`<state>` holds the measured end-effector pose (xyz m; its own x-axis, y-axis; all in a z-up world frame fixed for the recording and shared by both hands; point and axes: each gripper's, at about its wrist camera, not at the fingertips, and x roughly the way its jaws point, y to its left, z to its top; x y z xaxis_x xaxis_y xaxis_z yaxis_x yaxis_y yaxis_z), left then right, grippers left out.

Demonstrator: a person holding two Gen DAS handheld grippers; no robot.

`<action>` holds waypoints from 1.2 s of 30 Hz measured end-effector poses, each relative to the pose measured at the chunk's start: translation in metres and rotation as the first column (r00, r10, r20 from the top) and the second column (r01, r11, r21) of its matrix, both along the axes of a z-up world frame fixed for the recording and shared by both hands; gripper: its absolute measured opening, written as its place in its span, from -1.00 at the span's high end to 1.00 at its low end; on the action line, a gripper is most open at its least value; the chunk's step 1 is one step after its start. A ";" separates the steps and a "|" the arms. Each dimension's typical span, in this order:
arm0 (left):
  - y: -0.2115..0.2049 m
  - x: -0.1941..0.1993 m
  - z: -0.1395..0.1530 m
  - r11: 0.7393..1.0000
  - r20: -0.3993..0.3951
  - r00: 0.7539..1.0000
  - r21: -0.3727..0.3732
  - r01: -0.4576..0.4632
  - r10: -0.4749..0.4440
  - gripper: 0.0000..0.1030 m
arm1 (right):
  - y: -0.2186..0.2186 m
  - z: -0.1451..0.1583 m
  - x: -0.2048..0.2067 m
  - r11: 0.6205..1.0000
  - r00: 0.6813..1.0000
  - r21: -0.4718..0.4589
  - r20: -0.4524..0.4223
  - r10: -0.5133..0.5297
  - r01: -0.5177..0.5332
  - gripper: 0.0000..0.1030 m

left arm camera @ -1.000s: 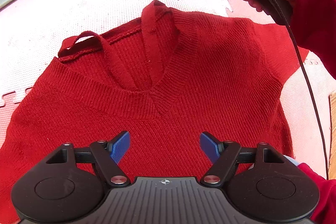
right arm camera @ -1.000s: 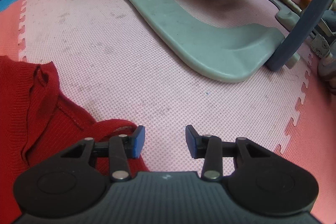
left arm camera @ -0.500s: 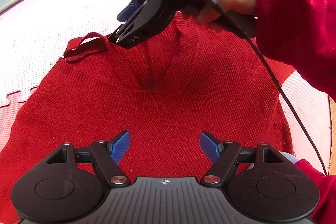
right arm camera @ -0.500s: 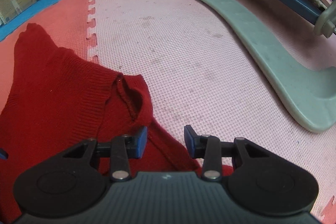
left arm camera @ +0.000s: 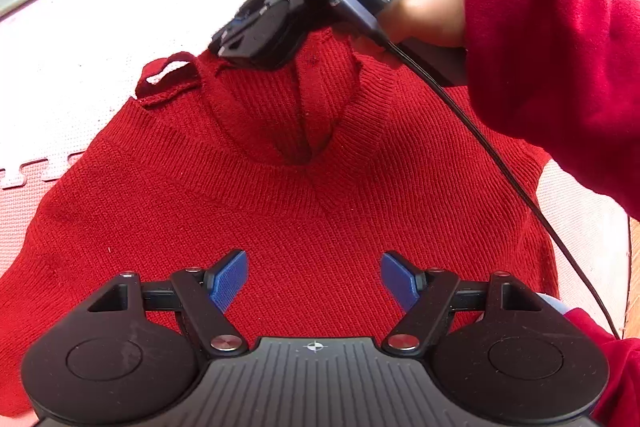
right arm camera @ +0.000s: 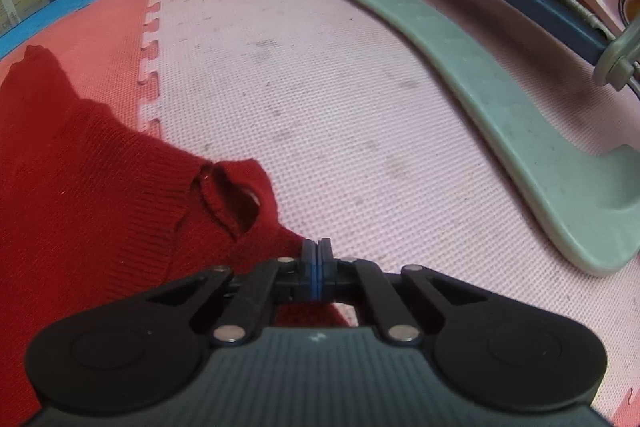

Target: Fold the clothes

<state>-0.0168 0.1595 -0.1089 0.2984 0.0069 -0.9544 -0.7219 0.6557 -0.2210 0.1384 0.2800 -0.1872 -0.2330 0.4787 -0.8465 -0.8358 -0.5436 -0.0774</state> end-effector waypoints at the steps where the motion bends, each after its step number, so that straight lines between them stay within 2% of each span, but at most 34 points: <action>1: -0.001 0.001 -0.001 1.000 -0.002 1.000 -0.001 0.004 -0.004 -0.47 | 0.002 -0.003 0.000 1.000 1.000 -0.023 -0.005 0.006 -0.006 0.98; 3: -0.002 0.001 -0.002 1.000 -0.003 1.000 -0.005 0.006 -0.006 -0.47 | 0.001 -0.008 -0.004 0.999 1.000 -0.023 0.019 0.022 -0.022 0.98; 8: -0.002 -0.001 -0.003 1.000 -0.008 1.000 -0.008 0.003 -0.003 -0.47 | 0.002 -0.010 -0.001 1.000 1.000 0.002 0.008 -0.024 0.024 0.98; 12: 0.000 -0.001 -0.001 1.000 -0.006 1.000 -0.003 -0.002 0.002 -0.47 | 0.005 -0.002 0.000 0.998 1.000 -0.064 -0.015 -0.006 0.005 0.90; 15: 0.001 -0.001 0.000 1.000 -0.001 1.000 -0.003 -0.005 0.005 -0.47 | 0.004 0.015 0.012 0.997 0.999 -0.066 -0.037 -0.032 0.029 0.71; 17: 0.000 0.000 -0.001 1.000 0.002 1.000 -0.006 -0.004 0.004 -0.47 | 0.003 0.029 0.023 0.997 0.997 -0.036 -0.042 -0.066 0.065 0.36; 19: -0.001 0.000 -0.003 1.000 0.002 1.000 -0.012 -0.004 0.004 -0.47 | 0.000 0.039 0.037 0.993 0.993 -0.006 -0.019 -0.117 0.117 0.12; 23: -0.004 -0.002 -0.004 1.000 -0.003 1.000 -0.016 -0.005 0.005 -0.47 | -0.010 0.053 0.077 0.961 0.962 0.036 -0.023 -0.274 0.275 0.12; 26: -0.003 -0.003 -0.007 1.000 -0.006 1.000 -0.014 -0.009 0.009 -0.47 | -0.024 0.051 0.107 0.899 0.900 0.041 -0.048 -0.433 0.435 0.14; 28: -0.004 -0.003 -0.008 1.000 -0.012 1.000 -0.013 -0.005 0.005 -0.47 | -0.035 0.045 0.116 0.877 0.877 0.031 -0.052 -0.477 0.479 0.14; 30: -0.005 -0.003 -0.009 1.000 -0.019 1.000 -0.012 0.000 0.000 -0.47 | -0.045 0.038 0.117 0.878 0.877 0.012 -0.047 -0.478 0.478 0.18; 36: -0.010 0.001 -0.011 1.000 -0.032 0.999 -0.017 0.011 -0.012 -0.47 | -0.061 0.018 0.086 0.920 0.918 -0.047 -0.059 -0.392 0.389 0.20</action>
<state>-0.0158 0.1499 -0.1200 0.2680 -0.0127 -0.9633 -0.7211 0.6605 -0.2093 0.2246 0.2190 -0.1693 -0.0893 0.5143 -0.8529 -0.9847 -0.1741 -0.0018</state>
